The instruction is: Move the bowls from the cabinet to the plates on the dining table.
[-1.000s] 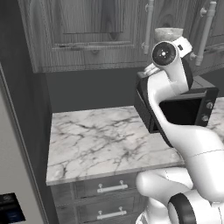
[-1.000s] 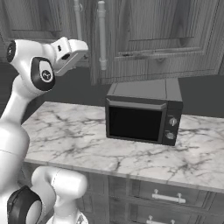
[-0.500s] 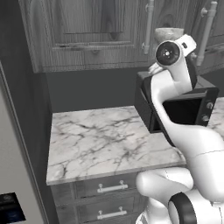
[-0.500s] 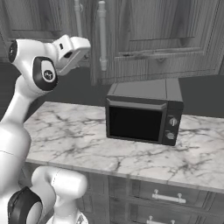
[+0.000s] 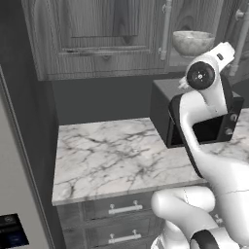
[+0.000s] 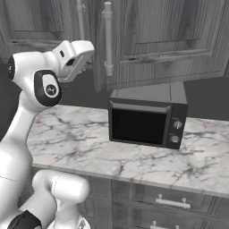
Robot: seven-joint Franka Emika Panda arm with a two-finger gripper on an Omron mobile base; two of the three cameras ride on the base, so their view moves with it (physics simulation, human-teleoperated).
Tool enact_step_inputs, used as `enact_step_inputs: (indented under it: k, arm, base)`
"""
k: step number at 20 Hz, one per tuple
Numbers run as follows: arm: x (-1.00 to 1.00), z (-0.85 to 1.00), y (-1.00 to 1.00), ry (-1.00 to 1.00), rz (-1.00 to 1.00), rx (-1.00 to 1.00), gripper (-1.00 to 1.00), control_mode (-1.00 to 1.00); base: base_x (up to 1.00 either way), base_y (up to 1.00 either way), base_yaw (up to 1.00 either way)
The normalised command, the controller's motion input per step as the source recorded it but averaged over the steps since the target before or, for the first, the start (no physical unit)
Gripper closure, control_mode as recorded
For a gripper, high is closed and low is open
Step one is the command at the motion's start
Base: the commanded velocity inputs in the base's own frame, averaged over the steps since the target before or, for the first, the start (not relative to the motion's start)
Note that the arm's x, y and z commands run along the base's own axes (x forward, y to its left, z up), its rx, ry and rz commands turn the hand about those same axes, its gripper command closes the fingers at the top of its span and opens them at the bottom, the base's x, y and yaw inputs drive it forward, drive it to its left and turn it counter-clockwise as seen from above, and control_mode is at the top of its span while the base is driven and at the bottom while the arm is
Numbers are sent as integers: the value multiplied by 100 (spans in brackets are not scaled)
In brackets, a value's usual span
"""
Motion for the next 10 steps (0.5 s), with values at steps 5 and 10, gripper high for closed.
enact_step_inputs:
  k: [5,10]
  arm:
    - [-73,0,-75,-14,0,-11,-100,-100]
    - [-75,-4,-81,-8,0,-6,-100,-100]
  base:
    - [0,0,0]
    - [0,0,0]
